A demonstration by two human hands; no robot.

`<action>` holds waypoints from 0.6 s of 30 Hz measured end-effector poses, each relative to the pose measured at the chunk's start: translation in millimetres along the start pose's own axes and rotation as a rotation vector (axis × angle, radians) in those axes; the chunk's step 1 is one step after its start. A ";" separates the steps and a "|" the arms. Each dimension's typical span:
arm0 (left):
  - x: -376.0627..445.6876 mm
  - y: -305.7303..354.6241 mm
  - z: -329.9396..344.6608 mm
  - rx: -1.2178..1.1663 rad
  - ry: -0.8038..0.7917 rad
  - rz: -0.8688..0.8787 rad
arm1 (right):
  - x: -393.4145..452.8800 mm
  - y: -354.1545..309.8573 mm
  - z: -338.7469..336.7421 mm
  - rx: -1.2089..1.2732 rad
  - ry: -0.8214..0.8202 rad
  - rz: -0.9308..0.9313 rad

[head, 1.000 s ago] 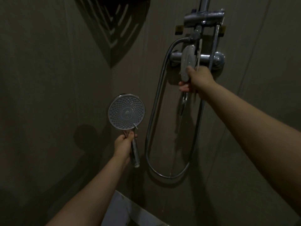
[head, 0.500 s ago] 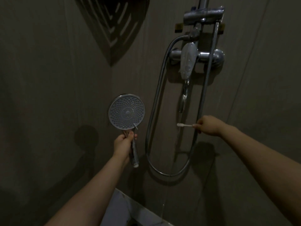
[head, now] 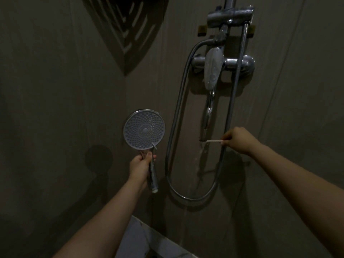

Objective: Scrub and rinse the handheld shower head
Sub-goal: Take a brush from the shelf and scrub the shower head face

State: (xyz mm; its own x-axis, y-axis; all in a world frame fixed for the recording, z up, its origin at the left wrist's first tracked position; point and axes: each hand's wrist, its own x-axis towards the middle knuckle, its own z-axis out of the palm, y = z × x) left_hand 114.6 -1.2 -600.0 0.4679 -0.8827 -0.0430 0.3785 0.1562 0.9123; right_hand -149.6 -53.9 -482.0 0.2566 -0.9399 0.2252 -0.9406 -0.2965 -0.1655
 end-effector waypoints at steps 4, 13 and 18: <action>3.4 -4.3 -2.1 -0.015 -0.006 -0.012 | -0.2 -1.5 -2.6 0.050 -0.052 0.031; 7.2 -8.5 -4.1 0.002 0.013 -0.028 | -1.6 -3.8 -7.2 0.107 -0.098 0.032; 8.7 -8.7 -4.4 -0.010 0.017 -0.032 | -0.6 -1.5 -8.0 0.150 -0.074 0.050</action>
State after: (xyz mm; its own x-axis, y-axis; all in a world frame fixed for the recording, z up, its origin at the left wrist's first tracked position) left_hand 118.9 -8.3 -610.1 0.4691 -0.8796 -0.0788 0.4011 0.1328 0.9064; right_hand -150.1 -51.5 -474.2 0.2313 -0.9624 0.1424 -0.9104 -0.2657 -0.3171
